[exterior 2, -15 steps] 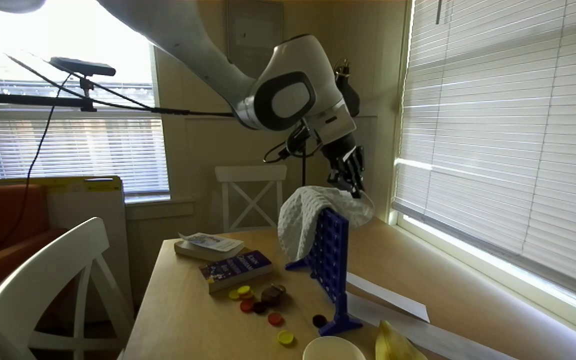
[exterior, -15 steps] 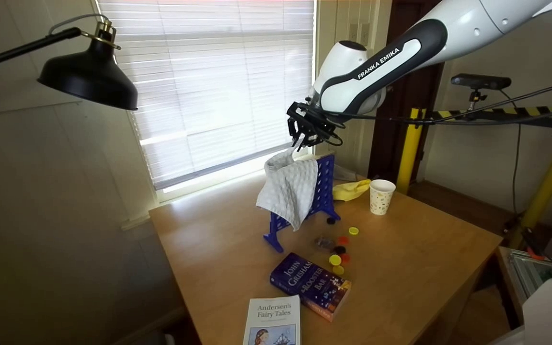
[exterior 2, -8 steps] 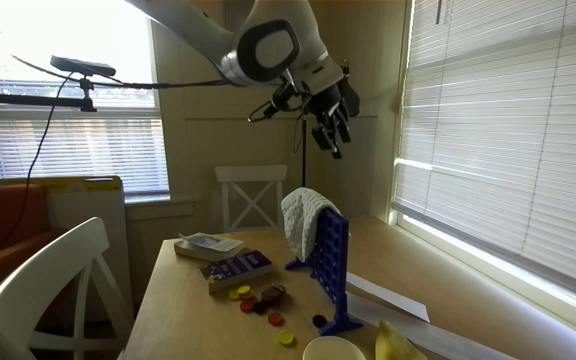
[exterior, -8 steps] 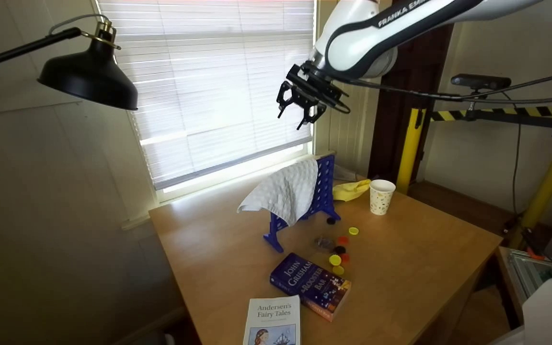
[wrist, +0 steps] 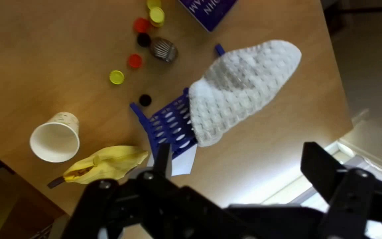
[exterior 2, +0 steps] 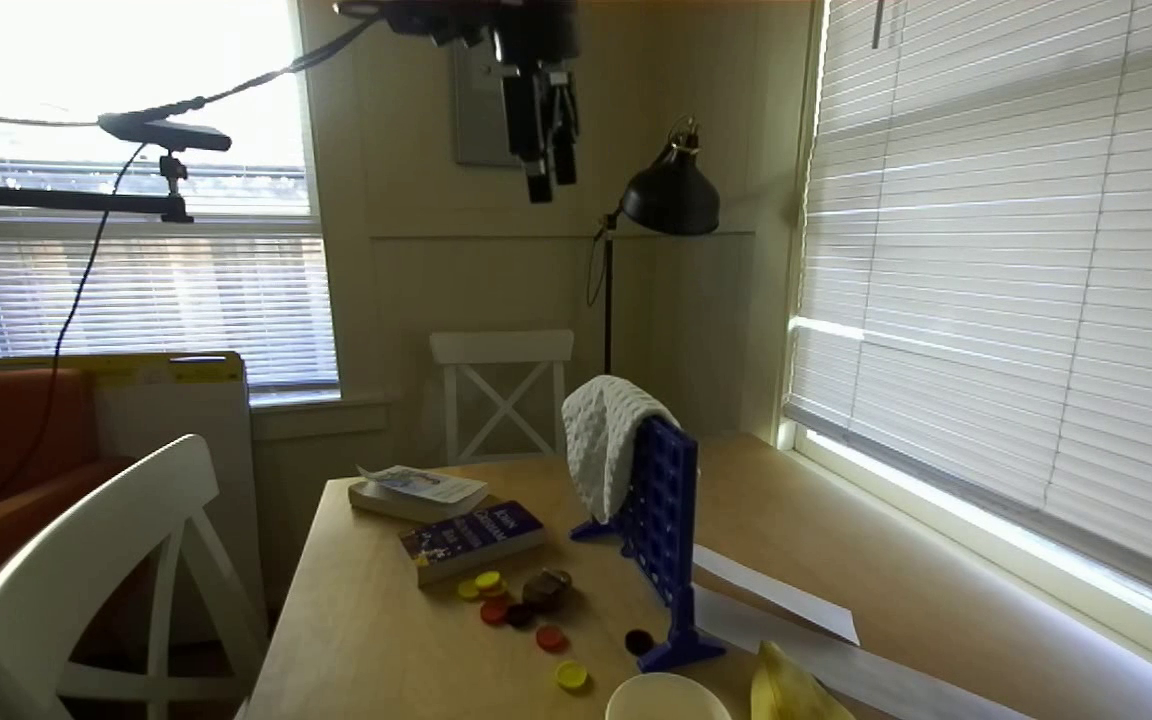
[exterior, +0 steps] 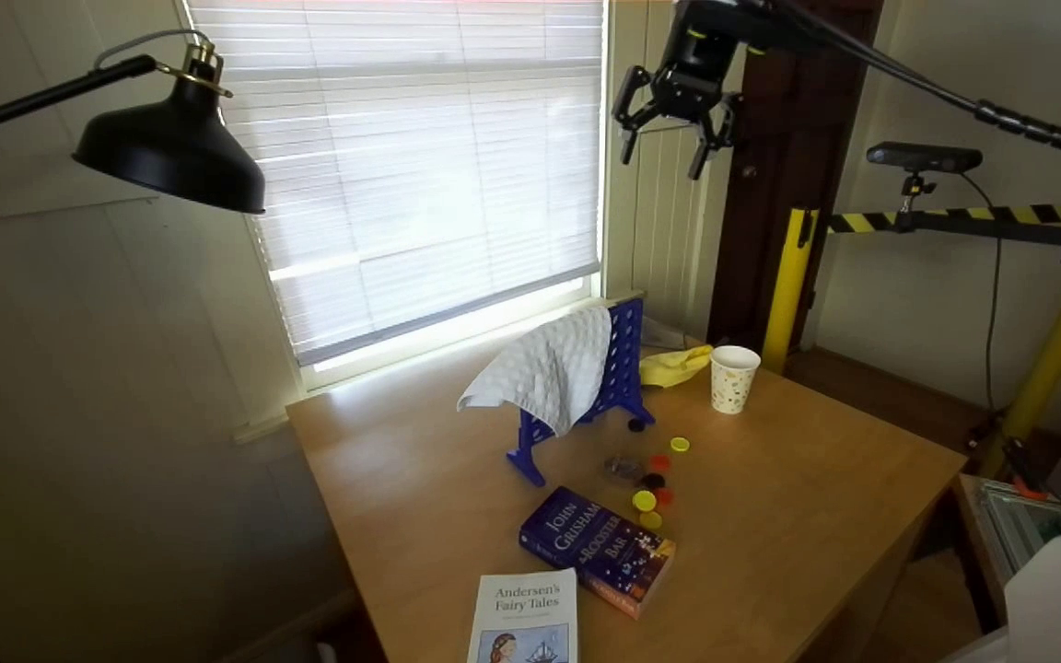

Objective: Hang the white towel over the blue gameboard.

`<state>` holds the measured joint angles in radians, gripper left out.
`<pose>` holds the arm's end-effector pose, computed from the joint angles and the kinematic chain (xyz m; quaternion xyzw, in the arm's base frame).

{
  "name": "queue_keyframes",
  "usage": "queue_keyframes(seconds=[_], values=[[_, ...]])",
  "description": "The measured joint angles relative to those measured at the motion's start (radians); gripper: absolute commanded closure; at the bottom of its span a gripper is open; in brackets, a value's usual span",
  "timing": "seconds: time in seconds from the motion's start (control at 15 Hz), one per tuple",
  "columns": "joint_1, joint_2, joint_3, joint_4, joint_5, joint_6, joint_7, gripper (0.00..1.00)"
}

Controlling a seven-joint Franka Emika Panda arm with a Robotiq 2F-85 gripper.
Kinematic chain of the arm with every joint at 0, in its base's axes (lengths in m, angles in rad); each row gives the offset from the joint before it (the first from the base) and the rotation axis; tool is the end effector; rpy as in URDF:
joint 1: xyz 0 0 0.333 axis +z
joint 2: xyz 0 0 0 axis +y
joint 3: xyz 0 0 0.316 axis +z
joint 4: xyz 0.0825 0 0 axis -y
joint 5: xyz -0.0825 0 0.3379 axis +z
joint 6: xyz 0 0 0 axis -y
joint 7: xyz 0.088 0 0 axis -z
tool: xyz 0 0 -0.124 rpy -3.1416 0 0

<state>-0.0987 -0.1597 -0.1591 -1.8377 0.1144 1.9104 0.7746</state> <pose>0.4756 -0.1211 0.6033 -0.8554 0.5006 -0.0933 0.0953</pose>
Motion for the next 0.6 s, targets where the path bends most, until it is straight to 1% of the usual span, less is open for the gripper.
queue_keyframes(seconds=[0.07,0.13,0.2,0.6], values=[[-0.005,-0.02,-0.005,0.012,0.001,-0.071,-0.05,0.0],[-0.011,-0.034,-0.007,0.021,0.002,-0.115,-0.085,0.0],[-0.016,-0.041,-0.007,0.025,0.002,-0.133,-0.105,0.0],[-0.017,-0.036,-0.006,0.025,0.002,-0.139,-0.121,0.0]])
